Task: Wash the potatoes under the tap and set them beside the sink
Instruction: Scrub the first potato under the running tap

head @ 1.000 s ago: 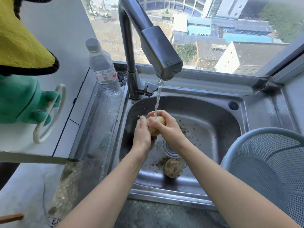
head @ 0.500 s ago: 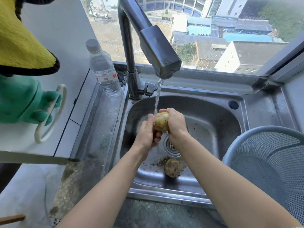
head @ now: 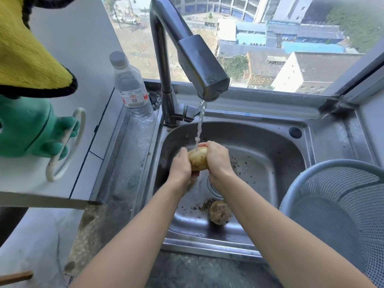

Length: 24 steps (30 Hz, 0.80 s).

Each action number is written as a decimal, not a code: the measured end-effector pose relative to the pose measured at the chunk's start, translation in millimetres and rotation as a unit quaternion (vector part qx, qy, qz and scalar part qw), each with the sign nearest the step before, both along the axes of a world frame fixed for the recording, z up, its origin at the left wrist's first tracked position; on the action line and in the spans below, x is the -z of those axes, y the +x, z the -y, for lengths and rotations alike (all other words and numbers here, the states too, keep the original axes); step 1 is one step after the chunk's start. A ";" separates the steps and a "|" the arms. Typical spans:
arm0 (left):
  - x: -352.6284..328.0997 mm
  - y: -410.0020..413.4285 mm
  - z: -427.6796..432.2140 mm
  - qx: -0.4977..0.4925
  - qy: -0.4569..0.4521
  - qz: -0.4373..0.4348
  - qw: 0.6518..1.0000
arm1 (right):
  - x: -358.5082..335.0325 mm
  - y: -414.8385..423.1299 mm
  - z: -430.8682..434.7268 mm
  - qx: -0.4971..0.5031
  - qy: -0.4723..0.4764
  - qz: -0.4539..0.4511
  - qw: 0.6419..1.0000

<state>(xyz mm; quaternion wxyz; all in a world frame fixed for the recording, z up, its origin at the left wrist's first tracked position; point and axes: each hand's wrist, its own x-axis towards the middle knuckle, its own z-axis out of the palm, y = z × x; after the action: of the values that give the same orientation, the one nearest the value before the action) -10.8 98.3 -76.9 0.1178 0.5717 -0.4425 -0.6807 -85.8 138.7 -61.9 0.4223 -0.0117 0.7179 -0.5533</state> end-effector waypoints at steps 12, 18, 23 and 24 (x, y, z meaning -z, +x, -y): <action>1.6 8.3 -4.2 0.059 -0.274 0.161 0.946 | -3.1 -7.1 3.7 0.037 0.030 0.136 0.990; -6.4 0.9 -21.7 0.019 -0.176 -0.015 0.984 | 1.0 -1.1 0.8 -0.007 0.040 0.107 0.993; -6.6 1.7 -3.3 -0.056 -0.102 -0.090 0.989 | 3.0 10.9 -9.7 -0.088 0.046 -0.021 0.995; -5.0 3.7 -5.0 -0.044 -0.118 -0.094 0.988 | 6.1 9.1 -10.3 -0.094 0.059 -0.046 0.993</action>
<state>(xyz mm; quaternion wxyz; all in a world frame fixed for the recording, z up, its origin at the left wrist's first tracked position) -7.0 103.3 -71.9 0.2548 0.5064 -0.4812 -0.6686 -76.7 149.0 -68.0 0.4390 -0.0799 0.7637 -0.4665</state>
